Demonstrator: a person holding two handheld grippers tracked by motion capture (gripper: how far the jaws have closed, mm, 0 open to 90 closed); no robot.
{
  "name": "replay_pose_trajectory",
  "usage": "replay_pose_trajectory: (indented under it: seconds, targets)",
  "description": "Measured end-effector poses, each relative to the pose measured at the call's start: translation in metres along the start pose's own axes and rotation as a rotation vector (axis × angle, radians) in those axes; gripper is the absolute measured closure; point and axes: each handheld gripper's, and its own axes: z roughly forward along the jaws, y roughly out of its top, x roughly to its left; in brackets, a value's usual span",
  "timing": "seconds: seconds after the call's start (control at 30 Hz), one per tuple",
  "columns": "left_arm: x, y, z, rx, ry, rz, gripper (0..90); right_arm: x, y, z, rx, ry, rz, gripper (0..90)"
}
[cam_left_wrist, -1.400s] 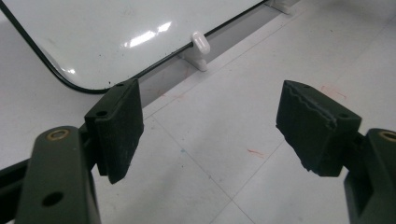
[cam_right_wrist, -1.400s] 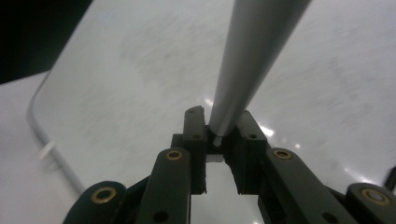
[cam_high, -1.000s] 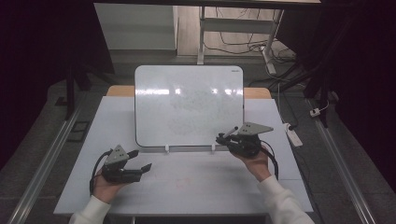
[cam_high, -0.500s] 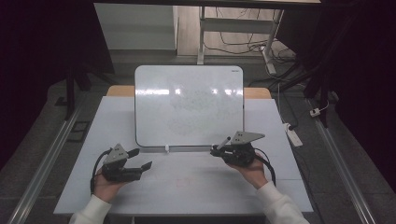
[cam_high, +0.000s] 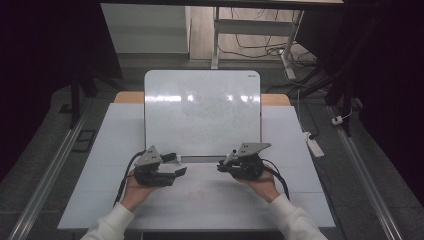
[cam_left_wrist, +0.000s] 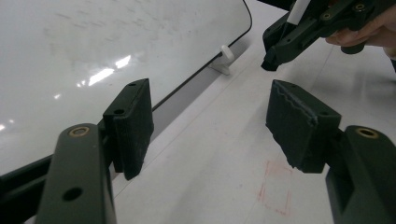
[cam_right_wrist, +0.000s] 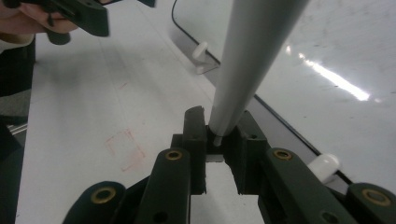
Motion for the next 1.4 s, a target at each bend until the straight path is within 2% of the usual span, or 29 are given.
replay_pose_trajectory:
  seconds: [0.07,0.13,0.27,0.43,0.5,0.67,0.77,0.87,0.97,1.1,1.2,1.23,1.3,1.33,1.37,1.4]
  targets:
    - [0.0,0.002,0.003,0.024,0.003,0.009,32.4,0.001,0.0,0.003,0.011,0.008,-0.005,77.3]
    - [-0.002,0.01,0.003,0.044,0.03,0.056,30.9,0.002,0.0,0.005,0.015,0.015,-0.004,77.3]
    - [-0.012,0.037,0.006,0.023,0.026,0.115,30.2,0.003,0.001,0.007,0.015,0.028,-0.003,77.3]
    - [-0.027,0.067,0.021,0.002,-0.013,0.173,34.7,0.005,0.008,0.011,0.012,0.048,-0.018,77.3]
    - [-0.032,0.076,0.029,-0.006,-0.048,0.188,37.8,0.006,0.01,0.012,0.014,0.055,-0.031,77.3]
    - [-0.04,0.086,0.048,0.003,-0.135,0.204,46.5,0.008,0.013,0.014,0.026,0.075,-0.036,77.3]
    - [-0.042,0.087,0.058,0.023,-0.184,0.208,54.2,0.008,0.012,0.014,0.039,0.086,-0.034,77.3]
    - [-0.042,0.088,0.063,0.03,-0.224,0.205,65.7,0.009,0.012,0.015,0.066,0.103,-0.037,77.3]
    - [-0.039,0.088,0.064,0.046,-0.243,0.192,79.8,0.008,0.01,0.016,0.102,0.122,-0.042,77.3]
    - [-0.038,0.087,0.066,0.058,-0.25,0.172,81.3,0.004,0.007,0.016,0.123,0.138,-0.027,77.1]
    - [-0.038,0.086,0.065,0.041,-0.23,0.159,81.5,0.005,0.006,0.016,0.108,0.115,-0.033,75.4]
    - [-0.038,0.085,0.063,0.034,-0.217,0.155,81.5,0.006,0.006,0.015,0.091,0.097,-0.029,71.2]
    - [-0.036,0.084,0.061,0.016,-0.198,0.139,81.6,0.01,0.005,0.01,0.029,0.016,-0.022,60.9]
    - [-0.035,0.084,0.059,0.006,-0.184,0.13,81.6,0.012,0.004,0.007,-0.007,-0.032,-0.013,58.4]
    - [-0.034,0.083,0.059,0.001,-0.175,0.123,81.6,0.017,0.002,0.002,-0.055,-0.104,-0.001,56.2]
    - [-0.033,0.083,0.058,-0.007,-0.163,0.115,81.6,0.02,0.0,0.0,-0.082,-0.144,0.001,55.3]
